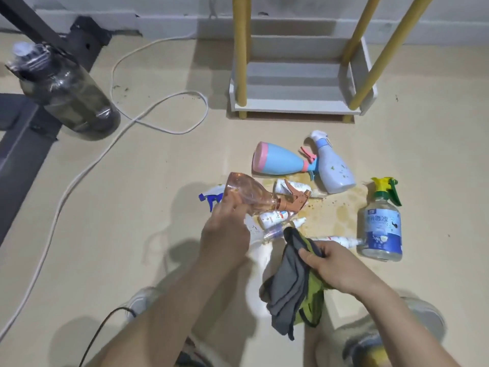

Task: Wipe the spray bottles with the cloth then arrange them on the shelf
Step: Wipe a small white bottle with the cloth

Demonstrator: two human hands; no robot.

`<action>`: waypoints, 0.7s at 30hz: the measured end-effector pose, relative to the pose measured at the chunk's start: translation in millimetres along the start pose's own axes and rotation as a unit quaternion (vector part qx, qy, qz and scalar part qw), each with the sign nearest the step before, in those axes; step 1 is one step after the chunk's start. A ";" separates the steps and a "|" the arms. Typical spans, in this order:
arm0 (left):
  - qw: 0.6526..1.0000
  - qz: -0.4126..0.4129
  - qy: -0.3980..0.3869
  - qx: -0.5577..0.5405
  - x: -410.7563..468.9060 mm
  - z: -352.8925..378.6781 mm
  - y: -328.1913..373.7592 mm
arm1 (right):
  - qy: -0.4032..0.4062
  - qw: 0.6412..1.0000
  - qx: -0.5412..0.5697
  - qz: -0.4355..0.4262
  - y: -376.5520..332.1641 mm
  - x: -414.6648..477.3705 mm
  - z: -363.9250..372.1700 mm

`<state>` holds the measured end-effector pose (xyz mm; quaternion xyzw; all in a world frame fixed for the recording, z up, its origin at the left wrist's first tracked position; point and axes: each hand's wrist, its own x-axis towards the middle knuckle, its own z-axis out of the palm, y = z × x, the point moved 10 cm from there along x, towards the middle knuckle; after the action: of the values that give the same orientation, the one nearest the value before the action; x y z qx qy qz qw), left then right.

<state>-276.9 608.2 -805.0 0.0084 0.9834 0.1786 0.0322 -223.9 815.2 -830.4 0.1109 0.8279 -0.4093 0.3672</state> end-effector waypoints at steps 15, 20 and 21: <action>0.921 0.364 -0.092 0.105 3.1 108.6 136.6 | 0.121 0.964 0.183 0.151 104.8 -10.8 -22.7; 0.934 0.262 -0.215 0.112 -11.8 164.7 145.9 | 0.293 0.914 0.221 0.175 138.9 -31.4 -54.9; 0.940 0.239 -0.221 0.101 -9.9 166.2 148.6 | 0.316 0.900 0.246 0.171 141.7 -34.3 -56.4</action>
<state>-255.2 805.3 -907.3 0.2858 0.9333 0.0741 0.2043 -160.3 952.7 -868.6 0.4607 0.7419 -0.4741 0.1119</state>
